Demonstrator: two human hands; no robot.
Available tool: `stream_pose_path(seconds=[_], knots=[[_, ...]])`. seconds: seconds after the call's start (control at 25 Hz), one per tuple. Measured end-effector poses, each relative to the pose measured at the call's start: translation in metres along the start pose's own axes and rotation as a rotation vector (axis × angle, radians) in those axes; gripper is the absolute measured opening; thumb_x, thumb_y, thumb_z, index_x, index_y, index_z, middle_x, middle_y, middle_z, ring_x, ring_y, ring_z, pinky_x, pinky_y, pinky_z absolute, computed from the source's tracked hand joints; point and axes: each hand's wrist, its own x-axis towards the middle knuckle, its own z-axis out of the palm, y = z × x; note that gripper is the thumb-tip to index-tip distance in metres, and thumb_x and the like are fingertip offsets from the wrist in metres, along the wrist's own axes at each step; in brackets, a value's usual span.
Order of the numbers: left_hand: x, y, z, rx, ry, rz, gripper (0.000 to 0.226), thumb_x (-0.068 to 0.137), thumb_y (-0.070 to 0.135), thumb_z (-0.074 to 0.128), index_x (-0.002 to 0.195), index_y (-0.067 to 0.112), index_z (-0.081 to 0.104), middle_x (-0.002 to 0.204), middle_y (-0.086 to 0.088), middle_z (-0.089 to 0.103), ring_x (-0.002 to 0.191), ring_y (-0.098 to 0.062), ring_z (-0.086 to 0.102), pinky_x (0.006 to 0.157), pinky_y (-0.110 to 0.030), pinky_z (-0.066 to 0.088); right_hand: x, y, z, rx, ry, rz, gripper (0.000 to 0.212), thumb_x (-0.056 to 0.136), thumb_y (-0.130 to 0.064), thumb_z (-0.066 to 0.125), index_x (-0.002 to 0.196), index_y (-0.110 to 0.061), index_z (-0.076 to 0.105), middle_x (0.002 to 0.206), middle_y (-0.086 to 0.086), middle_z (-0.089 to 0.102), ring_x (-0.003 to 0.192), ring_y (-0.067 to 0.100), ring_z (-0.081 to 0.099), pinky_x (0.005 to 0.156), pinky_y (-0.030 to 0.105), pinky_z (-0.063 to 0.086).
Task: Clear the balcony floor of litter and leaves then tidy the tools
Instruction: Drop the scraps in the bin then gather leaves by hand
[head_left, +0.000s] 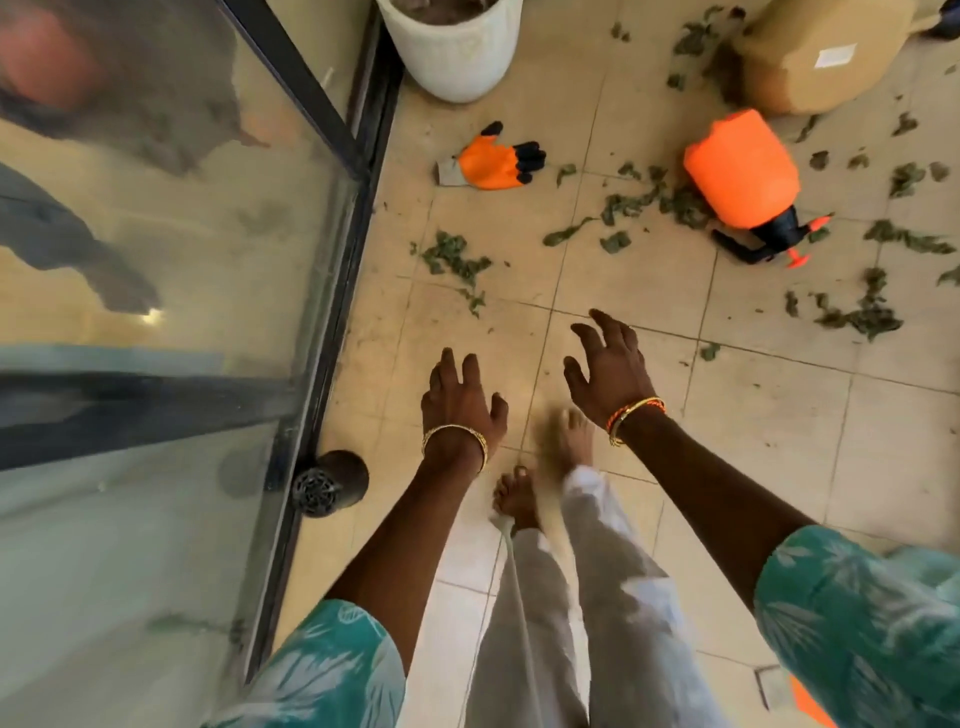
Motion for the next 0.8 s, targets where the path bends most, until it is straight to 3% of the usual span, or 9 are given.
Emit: stream_pose_path(seconds=[0.24,0.44,0.6,0.72,0.8], knots=[[0.112,-0.046,0.052,0.004,0.014,-0.136,0.061,0.094,0.034,0.046,0.147,0.012,0.024,0.155,-0.014,0.019,0.140,-0.031,0.023,0.105,-0.043,0.034,0.140,-0.003,0.085,-0.055,-0.319,-0.227,0.052,0.090,-0.014,0.049,0.140,-0.005,0.036,0.144,0.015,0.034,0.127,0.033,0.041,0.103,0.036,0.039],[0.214,-0.080,0.120,-0.072,0.107,-0.215,0.057,0.093,0.029,0.049,0.144,0.011,0.030,0.150,-0.014,0.029,0.136,-0.031,0.029,0.103,-0.044,0.036,0.231,0.013,0.190,-0.248,-0.453,-0.457,0.061,0.091,-0.025,0.051,0.144,-0.006,0.028,0.151,0.016,0.024,0.138,0.031,0.026,0.111,0.037,0.030],[0.284,-0.095,0.170,-0.228,0.300,-0.111,0.045,0.089,0.019,0.053,0.133,0.007,0.047,0.132,-0.016,0.049,0.120,-0.034,0.046,0.094,-0.045,0.042,0.281,0.034,0.271,-0.330,-0.356,-0.797,0.075,0.079,-0.037,0.066,0.138,-0.001,0.039,0.147,0.026,0.029,0.135,0.041,0.031,0.108,0.050,0.033],[0.321,-0.100,0.191,-0.351,0.527,-0.036,0.039,0.086,0.021,0.047,0.119,0.004,0.057,0.115,-0.017,0.060,0.107,-0.036,0.055,0.088,-0.044,0.047,0.303,0.046,0.310,-0.326,-0.198,-0.905,0.061,0.086,-0.039,0.051,0.134,-0.002,0.045,0.142,0.027,0.038,0.132,0.043,0.036,0.105,0.054,0.035],[0.340,-0.108,0.196,-0.403,0.672,0.009,0.038,0.083,0.022,0.042,0.110,0.003,0.061,0.104,-0.016,0.064,0.098,-0.035,0.059,0.083,-0.042,0.049,0.310,0.052,0.321,-0.264,-0.059,-0.982,0.049,0.091,-0.030,0.046,0.130,-0.002,0.050,0.137,0.025,0.045,0.128,0.041,0.043,0.102,0.051,0.041]])
